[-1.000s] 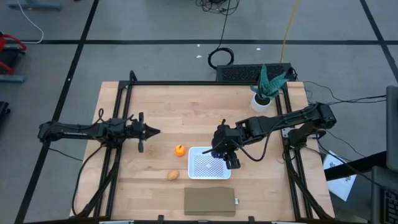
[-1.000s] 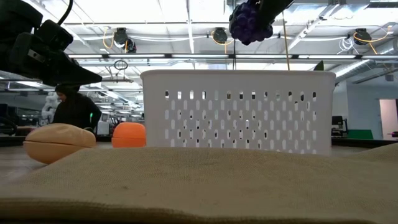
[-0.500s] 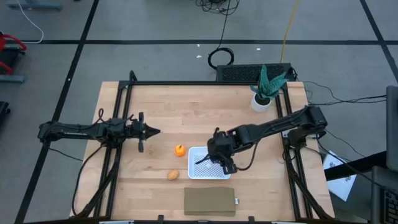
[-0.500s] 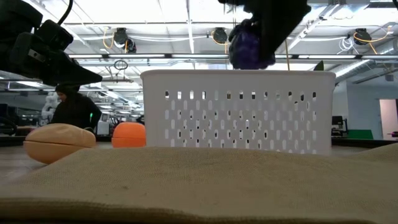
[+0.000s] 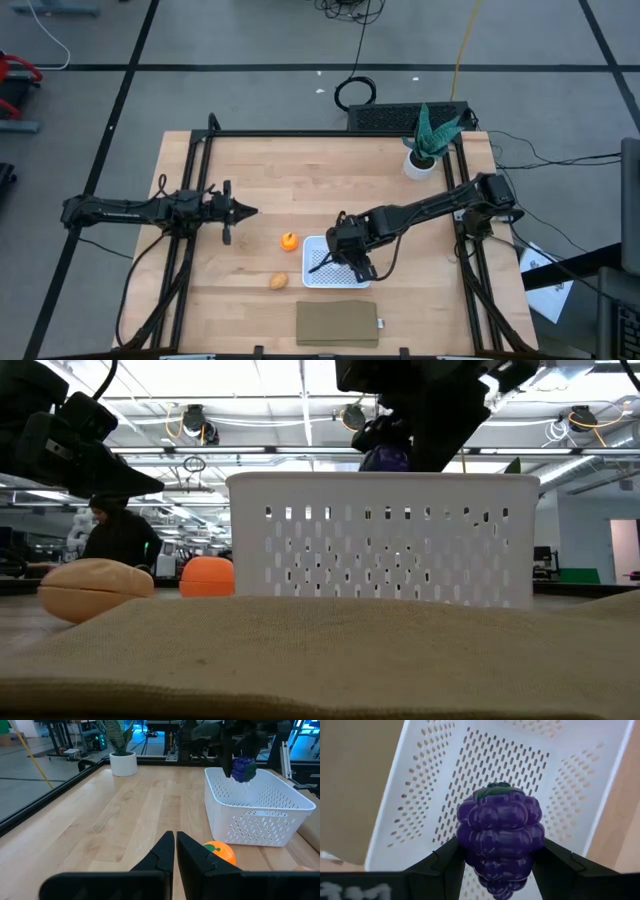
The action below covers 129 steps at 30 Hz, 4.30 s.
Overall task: Pick and placing Produce into tupperware
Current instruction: Put the purple grapes into the white basket, then adjust the white basket
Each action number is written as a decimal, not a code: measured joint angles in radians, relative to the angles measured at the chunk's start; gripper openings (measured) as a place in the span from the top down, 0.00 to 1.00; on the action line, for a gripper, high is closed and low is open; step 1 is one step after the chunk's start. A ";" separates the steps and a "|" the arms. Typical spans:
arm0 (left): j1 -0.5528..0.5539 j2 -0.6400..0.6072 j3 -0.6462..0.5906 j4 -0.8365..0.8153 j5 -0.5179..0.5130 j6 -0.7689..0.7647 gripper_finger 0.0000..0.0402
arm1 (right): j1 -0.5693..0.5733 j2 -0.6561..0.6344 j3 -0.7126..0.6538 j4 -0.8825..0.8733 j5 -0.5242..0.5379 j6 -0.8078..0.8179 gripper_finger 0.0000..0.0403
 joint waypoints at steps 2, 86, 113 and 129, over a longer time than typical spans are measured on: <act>0.000 0.000 0.000 -0.001 0.000 0.000 0.94 | 0.000 0.004 0.000 0.000 0.000 -0.027 0.54; 0.000 0.000 0.000 0.005 0.000 -0.002 0.94 | -0.011 0.094 -0.177 0.201 0.037 -0.069 0.54; 0.000 0.000 0.000 -0.001 0.001 -0.001 0.94 | -0.006 0.014 -0.178 0.204 0.045 -0.059 0.40; 0.000 0.000 0.000 -0.001 0.001 0.000 0.94 | -0.006 -0.022 -0.178 0.201 0.045 -0.044 0.40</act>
